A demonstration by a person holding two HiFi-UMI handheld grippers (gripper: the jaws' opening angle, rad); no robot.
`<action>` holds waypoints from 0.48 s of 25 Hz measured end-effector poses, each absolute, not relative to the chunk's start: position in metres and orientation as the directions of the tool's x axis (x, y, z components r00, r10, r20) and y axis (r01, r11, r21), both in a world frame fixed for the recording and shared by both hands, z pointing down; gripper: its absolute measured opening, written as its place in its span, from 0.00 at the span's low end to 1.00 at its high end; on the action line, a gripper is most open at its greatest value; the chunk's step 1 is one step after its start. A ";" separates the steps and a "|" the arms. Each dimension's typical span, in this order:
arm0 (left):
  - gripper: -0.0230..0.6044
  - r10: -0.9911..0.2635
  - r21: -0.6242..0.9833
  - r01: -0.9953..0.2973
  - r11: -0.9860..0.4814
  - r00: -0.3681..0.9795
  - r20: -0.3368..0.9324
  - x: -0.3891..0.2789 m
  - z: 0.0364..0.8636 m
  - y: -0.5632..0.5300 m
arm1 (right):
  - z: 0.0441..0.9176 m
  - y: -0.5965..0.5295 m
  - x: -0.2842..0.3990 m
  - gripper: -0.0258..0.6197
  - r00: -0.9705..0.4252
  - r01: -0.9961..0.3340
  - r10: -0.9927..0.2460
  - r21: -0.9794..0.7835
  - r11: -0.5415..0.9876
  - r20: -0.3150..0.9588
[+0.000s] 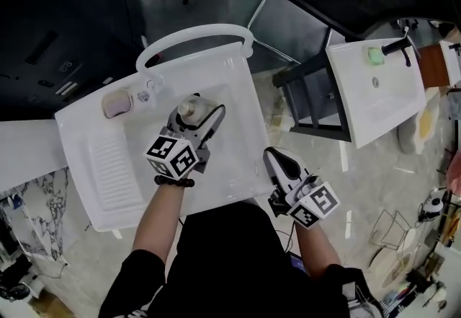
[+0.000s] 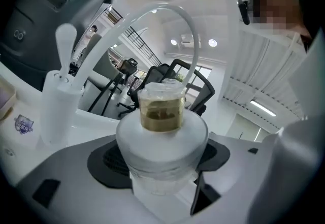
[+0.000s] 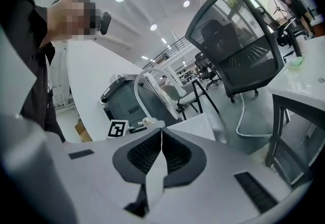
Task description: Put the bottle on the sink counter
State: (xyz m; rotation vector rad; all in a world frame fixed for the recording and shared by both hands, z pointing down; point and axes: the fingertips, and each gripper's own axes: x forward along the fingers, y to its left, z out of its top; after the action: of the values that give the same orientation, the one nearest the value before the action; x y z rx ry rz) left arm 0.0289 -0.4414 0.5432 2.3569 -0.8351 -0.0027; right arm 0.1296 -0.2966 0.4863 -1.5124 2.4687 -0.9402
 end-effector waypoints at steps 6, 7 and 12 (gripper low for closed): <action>0.60 -0.629 0.474 -0.675 -0.565 0.724 0.282 0.034 0.569 -0.483 | 0.509 -0.293 0.135 0.09 -0.540 -0.755 -0.791 -0.582 0.303 0.289; 0.60 -0.640 0.457 -0.691 -0.559 0.711 0.292 0.033 0.572 -0.489 | 0.510 -0.295 0.135 0.09 -0.545 -0.756 -0.786 -0.576 0.311 0.292; 0.60 -0.688 0.293 -0.781 -0.551 0.624 0.370 0.035 0.590 -0.514 | 0.507 -0.306 0.147 0.09 -0.538 -0.767 -0.790 -0.558 0.316 0.293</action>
State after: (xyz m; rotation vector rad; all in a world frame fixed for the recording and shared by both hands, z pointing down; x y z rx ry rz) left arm 0.0349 -0.5144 0.5900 2.4192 -1.1623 0.2951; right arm 0.1468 -0.3059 0.5066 -1.4921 2.5207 -1.0370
